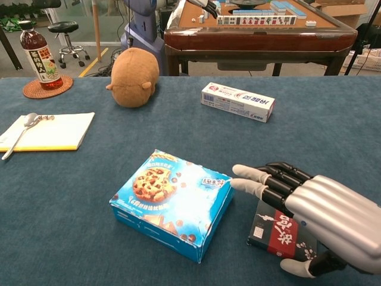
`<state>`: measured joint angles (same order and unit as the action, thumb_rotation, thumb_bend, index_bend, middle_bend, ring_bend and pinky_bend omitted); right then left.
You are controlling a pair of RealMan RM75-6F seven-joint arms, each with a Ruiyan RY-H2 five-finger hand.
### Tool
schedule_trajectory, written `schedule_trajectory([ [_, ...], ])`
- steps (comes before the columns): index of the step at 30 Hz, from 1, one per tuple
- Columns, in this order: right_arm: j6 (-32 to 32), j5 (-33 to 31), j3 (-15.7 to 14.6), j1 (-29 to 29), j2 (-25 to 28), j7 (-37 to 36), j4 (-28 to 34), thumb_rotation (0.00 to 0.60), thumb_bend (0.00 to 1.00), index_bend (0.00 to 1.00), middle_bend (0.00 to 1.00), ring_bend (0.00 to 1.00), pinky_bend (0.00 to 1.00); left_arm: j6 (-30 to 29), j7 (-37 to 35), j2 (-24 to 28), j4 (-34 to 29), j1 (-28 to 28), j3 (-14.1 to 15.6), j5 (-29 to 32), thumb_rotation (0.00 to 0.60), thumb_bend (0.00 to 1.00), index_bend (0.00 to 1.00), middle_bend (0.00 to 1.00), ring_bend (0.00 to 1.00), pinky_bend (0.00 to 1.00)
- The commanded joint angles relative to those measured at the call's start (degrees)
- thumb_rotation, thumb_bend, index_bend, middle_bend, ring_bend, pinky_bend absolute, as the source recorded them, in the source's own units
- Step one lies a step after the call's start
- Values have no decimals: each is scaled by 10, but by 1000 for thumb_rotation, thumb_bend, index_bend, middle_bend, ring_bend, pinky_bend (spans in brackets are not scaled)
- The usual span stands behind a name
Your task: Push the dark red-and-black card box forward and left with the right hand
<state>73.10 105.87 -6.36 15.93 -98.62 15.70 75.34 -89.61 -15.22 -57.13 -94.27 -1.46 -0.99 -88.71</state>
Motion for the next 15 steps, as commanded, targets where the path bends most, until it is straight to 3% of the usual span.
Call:
schedule_trajectory([
  [1,2,-1,-2,2,-6,-6,-7,600,0,0,0,0,3,-1,-1,0,0,1,0,0,600,483,469,716,689,800],
  [15,6,-20,6,8,-19,-1,-24,600,0,0,0,0,3,-3,-7,2,1,3,-1,0,600,484,469,716,689,800],
])
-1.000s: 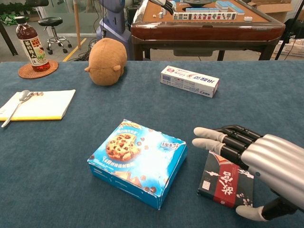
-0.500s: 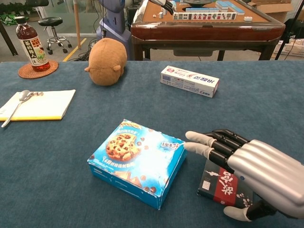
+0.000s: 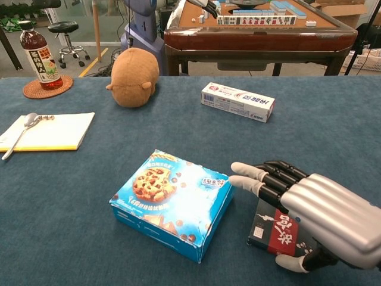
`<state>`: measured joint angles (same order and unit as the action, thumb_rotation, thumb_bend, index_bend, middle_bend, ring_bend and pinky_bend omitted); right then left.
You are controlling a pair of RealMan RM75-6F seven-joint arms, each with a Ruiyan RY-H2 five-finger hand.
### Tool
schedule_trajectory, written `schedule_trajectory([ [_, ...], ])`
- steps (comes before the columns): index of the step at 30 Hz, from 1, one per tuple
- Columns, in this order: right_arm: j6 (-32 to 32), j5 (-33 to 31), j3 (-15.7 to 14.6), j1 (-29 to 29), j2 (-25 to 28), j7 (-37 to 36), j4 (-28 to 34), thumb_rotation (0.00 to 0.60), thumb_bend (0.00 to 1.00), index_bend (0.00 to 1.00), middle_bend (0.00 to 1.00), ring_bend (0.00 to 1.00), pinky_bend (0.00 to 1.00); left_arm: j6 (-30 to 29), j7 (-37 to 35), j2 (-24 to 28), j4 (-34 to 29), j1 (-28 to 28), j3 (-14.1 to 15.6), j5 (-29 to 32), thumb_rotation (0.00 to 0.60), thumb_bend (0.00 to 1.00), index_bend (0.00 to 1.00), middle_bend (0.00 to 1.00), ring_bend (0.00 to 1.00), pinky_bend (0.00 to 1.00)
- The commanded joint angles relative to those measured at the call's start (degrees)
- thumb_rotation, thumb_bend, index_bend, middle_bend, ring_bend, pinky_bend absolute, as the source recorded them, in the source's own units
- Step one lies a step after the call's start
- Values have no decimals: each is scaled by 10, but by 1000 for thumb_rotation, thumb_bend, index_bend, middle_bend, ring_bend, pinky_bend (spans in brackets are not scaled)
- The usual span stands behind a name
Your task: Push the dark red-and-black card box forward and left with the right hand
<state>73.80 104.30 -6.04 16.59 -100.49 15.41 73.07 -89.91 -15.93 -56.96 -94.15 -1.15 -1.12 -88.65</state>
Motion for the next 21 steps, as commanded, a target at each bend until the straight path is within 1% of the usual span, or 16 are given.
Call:
schedule_trajectory([
  [1,-2,-7,4,2,-1,2,-1,600,0,0,0,0,3,0,1,0,0,0,0,0,600,484,469,716,689,800],
  [13,-10,-36,22,9,-6,14,-6,600,0,0,0,0,3,2,3,-1,0,0,0,0,600,484,469,716,689,799],
  [21,-14,-61,40,15,-5,21,-16,600,0,0,0,0,3,5,5,-2,0,0,0,0,600,484,469,716,689,800],
])
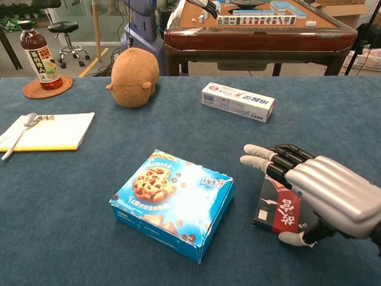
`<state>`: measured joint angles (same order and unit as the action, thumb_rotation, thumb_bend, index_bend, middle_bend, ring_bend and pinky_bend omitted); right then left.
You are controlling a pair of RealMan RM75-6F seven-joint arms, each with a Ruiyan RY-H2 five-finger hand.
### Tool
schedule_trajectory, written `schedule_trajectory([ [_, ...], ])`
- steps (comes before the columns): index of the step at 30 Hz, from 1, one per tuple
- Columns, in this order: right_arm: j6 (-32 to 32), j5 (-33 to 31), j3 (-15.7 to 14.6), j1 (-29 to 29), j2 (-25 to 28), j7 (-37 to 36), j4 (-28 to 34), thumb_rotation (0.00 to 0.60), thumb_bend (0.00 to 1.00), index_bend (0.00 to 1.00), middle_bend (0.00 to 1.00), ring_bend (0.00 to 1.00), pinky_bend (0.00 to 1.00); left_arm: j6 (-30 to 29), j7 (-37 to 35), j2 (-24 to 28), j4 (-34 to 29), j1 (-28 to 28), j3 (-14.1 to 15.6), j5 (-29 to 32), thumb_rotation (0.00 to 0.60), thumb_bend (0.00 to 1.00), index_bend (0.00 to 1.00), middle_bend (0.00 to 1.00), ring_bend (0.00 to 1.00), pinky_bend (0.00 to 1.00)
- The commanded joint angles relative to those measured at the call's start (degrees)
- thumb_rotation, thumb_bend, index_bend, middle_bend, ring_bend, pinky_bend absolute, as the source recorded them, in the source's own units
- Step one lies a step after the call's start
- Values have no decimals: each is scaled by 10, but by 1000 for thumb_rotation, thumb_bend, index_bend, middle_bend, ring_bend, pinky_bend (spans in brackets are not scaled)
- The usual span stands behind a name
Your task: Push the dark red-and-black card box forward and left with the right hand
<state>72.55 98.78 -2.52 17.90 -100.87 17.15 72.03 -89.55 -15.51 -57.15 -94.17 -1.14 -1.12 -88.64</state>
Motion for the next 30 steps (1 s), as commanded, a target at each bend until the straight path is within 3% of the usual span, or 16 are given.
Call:
schedule_trajectory([
  [1,-2,-9,7,2,-2,5,-9,600,0,0,0,0,3,2,1,-1,0,-1,0,1,600,484,469,716,689,800],
  [30,-21,-99,79,38,-20,-15,-58,600,0,0,0,0,3,8,6,-1,0,-1,2,1,600,484,469,716,689,799],
])
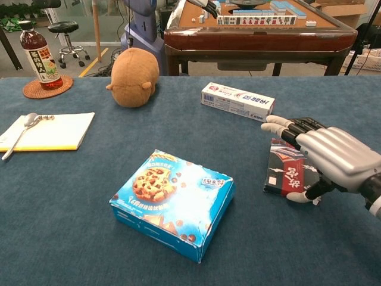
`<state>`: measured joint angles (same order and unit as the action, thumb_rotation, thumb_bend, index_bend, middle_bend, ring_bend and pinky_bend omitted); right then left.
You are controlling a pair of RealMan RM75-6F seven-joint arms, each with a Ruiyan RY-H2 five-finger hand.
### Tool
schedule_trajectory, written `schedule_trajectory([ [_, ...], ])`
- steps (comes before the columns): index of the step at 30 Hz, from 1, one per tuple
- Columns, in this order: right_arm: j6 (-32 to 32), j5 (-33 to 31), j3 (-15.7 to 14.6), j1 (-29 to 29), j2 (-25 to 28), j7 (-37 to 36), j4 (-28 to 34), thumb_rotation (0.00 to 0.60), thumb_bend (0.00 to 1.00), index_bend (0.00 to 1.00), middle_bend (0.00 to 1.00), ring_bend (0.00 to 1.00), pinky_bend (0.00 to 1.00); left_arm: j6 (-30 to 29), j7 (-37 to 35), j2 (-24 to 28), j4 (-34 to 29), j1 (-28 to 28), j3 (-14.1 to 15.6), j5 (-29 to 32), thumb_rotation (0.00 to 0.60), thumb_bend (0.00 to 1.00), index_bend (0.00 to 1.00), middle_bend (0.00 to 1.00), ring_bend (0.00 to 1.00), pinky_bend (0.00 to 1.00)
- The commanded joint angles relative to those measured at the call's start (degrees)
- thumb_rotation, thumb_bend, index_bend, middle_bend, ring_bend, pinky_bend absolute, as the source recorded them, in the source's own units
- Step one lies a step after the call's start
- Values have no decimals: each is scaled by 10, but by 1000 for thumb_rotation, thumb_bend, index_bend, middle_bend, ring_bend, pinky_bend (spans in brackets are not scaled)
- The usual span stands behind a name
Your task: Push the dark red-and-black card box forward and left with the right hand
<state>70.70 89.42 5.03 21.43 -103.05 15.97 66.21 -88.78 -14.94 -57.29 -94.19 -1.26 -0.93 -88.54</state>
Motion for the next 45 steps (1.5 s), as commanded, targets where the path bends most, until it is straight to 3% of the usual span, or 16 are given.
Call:
schedule_trajectory([
  [1,-4,-8,4,4,3,-4,1,600,0,0,0,0,3,0,1,0,0,0,0,0,600,484,469,716,689,800],
  [11,4,8,-19,4,53,-14,57,600,0,0,0,0,3,2,2,0,-1,0,0,2,600,484,469,716,689,800],
  [21,-2,-12,-5,9,116,28,87,600,0,0,0,0,3,2,10,-1,-3,0,0,0,600,484,469,716,689,800],
  [33,-27,-37,8,31,90,-6,-11,600,0,0,0,0,3,4,9,-1,-4,-1,2,-1,600,484,469,716,689,800],
  [45,-61,-65,17,52,62,-8,-67,600,0,0,0,0,3,5,9,-1,-4,-1,2,0,600,484,468,716,689,800],
])
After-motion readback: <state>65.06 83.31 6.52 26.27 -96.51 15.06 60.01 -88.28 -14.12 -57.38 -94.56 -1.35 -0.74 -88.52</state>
